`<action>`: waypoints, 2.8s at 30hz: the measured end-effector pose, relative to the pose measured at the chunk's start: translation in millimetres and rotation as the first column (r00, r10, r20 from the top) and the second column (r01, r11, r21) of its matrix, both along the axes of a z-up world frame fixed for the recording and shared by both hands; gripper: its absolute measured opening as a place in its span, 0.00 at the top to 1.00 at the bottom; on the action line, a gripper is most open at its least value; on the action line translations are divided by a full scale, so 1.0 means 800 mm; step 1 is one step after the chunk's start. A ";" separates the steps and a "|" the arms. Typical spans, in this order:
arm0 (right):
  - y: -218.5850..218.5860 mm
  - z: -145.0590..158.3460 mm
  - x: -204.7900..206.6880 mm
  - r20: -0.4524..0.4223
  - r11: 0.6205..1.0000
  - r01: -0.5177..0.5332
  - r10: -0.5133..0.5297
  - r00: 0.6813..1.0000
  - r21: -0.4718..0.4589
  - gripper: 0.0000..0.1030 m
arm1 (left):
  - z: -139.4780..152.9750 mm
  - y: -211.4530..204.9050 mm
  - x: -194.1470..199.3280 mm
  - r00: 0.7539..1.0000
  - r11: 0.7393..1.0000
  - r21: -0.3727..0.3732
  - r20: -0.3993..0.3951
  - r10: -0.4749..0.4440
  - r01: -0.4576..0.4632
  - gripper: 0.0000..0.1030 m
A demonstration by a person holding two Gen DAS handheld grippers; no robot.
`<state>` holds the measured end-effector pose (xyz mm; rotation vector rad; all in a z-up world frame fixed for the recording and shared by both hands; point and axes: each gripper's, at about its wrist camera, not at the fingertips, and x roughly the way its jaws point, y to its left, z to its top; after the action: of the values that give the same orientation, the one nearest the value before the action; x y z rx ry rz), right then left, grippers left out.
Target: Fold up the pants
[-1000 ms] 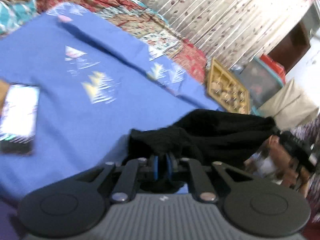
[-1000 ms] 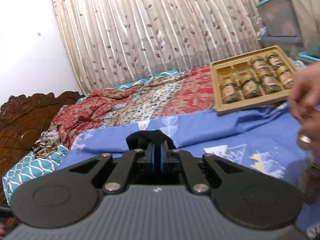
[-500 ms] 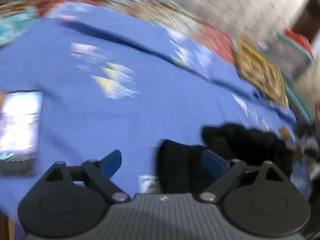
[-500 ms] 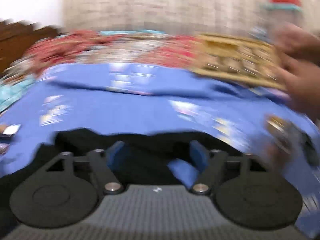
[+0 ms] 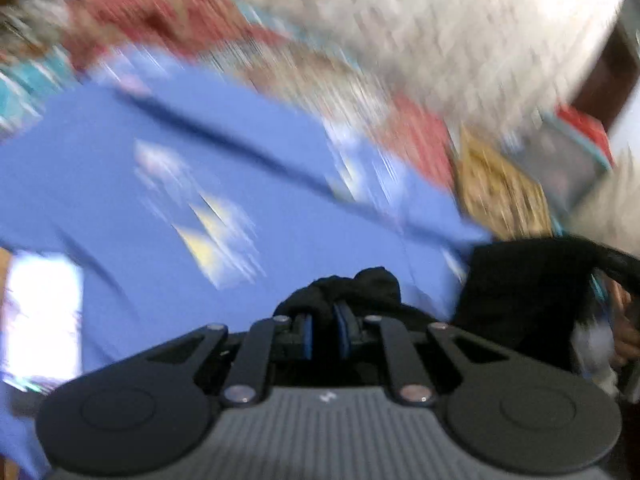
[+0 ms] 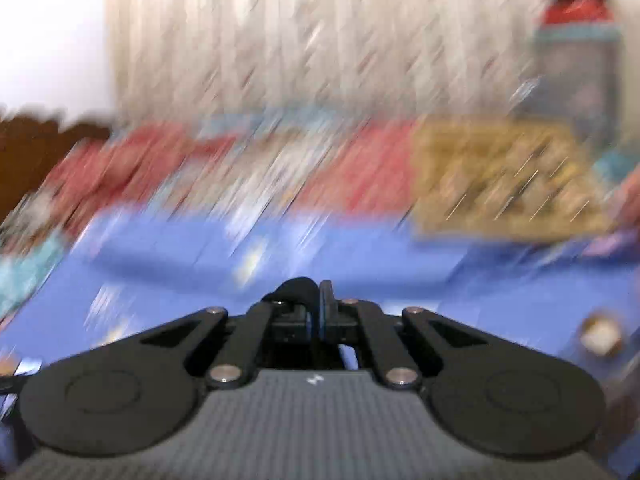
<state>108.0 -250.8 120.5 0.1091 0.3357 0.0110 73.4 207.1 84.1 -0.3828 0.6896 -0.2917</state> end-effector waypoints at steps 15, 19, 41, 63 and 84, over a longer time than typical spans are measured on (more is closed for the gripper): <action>-0.043 -0.026 0.128 -0.092 0.934 0.356 -0.356 0.930 -0.021 0.94 | -0.017 0.052 0.079 0.974 0.976 0.016 -0.060 0.219 -0.218 0.89; -0.016 -0.020 0.151 -0.058 0.935 0.332 -0.340 0.939 -0.123 0.75 | 0.000 0.028 0.118 0.966 0.966 0.045 -0.035 0.255 -0.253 0.75; 0.038 -0.205 -0.156 -0.242 0.991 -0.131 0.132 0.961 0.019 0.30 | -0.091 -0.042 -0.091 0.932 0.988 -0.156 -0.354 -0.072 0.016 0.09; -0.101 -0.246 -0.147 -0.314 0.936 0.339 -0.294 0.903 0.099 0.82 | -0.054 -0.009 -0.054 0.959 0.963 -0.232 -0.276 0.067 -0.135 0.90; -0.190 -0.191 -0.244 -0.150 0.739 0.673 -0.669 0.728 -0.031 0.48 | -0.054 0.011 -0.081 0.915 0.982 0.099 -0.359 0.184 -0.158 0.67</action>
<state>-87.2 -403.1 -32.2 0.2554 0.4339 -0.7278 8.4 215.6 41.2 -0.4347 1.0247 -0.0263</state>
